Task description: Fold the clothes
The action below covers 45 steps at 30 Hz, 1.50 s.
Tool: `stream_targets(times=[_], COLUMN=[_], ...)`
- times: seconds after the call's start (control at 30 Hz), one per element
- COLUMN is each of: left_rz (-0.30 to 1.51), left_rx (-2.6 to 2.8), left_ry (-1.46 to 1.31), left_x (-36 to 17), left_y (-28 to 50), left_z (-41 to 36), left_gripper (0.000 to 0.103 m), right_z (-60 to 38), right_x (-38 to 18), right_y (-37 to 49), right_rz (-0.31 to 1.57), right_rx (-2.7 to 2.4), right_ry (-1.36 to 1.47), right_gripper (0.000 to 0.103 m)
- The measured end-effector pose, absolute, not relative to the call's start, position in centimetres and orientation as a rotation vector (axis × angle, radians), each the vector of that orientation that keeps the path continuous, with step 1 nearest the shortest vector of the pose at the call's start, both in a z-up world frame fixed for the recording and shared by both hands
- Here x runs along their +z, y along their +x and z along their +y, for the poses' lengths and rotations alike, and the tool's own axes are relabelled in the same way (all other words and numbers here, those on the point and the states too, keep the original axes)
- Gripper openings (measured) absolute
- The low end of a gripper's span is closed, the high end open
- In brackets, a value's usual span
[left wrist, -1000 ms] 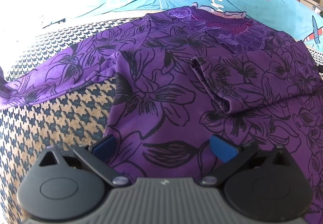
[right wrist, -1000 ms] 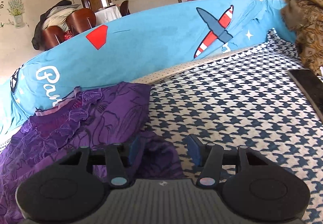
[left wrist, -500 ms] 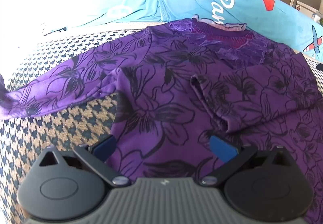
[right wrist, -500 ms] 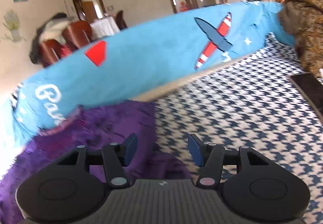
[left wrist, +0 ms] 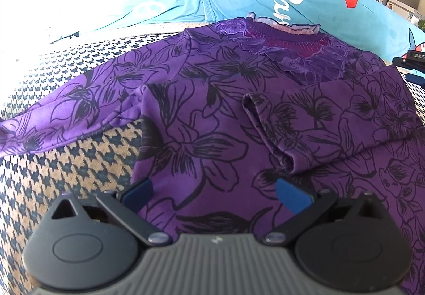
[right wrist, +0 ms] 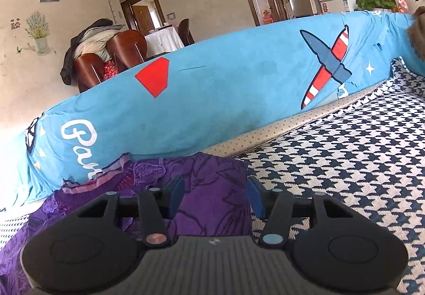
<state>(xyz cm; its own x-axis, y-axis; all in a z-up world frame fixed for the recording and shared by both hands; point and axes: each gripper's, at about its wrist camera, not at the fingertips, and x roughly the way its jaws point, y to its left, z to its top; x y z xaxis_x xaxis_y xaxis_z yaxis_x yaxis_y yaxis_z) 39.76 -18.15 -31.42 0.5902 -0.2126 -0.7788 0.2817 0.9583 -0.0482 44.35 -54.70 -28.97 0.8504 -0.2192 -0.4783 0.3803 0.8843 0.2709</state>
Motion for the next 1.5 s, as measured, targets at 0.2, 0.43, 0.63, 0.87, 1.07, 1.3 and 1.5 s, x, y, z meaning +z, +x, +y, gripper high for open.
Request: stream_targets(times=[0.2, 0.43, 0.63, 0.87, 1.07, 1.3, 1.5], left_rz=[0.912, 0.926, 0.931, 0.923, 0.911, 0.882, 0.892], left_rx=[-0.287, -0.294, -0.297, -0.295, -0.292, -0.26, -0.199], left_ry=[0.078, 0.061, 0.053, 0.056, 0.03, 0.014, 0.003], left_x=[-31.6, -31.7, -31.7, -31.6, -31.2, -30.4, -30.3], left_y=[39.9, 39.9, 40.0, 40.0, 40.1, 40.3, 40.9], left_z=[-18.3, -18.2, -18.2, -18.1, -17.8, -17.2, -16.2], left_gripper=[0.103, 0.103, 0.103, 0.103, 0.103, 0.103, 0.103], right_z=[-55.3, -54.5, -51.9, -51.4, -49.7, -45.6, -41.0], right_x=[-30.3, -29.5, -26.7, -29.4, -26.8, -26.9, -29.0], right_y=[45.6, 46.4, 46.8, 48.1, 46.5, 45.2, 44.3], right_rz=[0.493, 0.443, 0.289, 0.481, 0.442, 0.515, 0.632], right_rx=[-0.351, -0.304, -0.148, -0.331, -0.273, -0.11, 0.051], right_ry=[0.38, 0.384, 0.35, 0.302, 0.224, 0.214, 0.254], right_gripper=[0.016, 0.009, 0.009, 0.028, 0.034, 0.043, 0.043])
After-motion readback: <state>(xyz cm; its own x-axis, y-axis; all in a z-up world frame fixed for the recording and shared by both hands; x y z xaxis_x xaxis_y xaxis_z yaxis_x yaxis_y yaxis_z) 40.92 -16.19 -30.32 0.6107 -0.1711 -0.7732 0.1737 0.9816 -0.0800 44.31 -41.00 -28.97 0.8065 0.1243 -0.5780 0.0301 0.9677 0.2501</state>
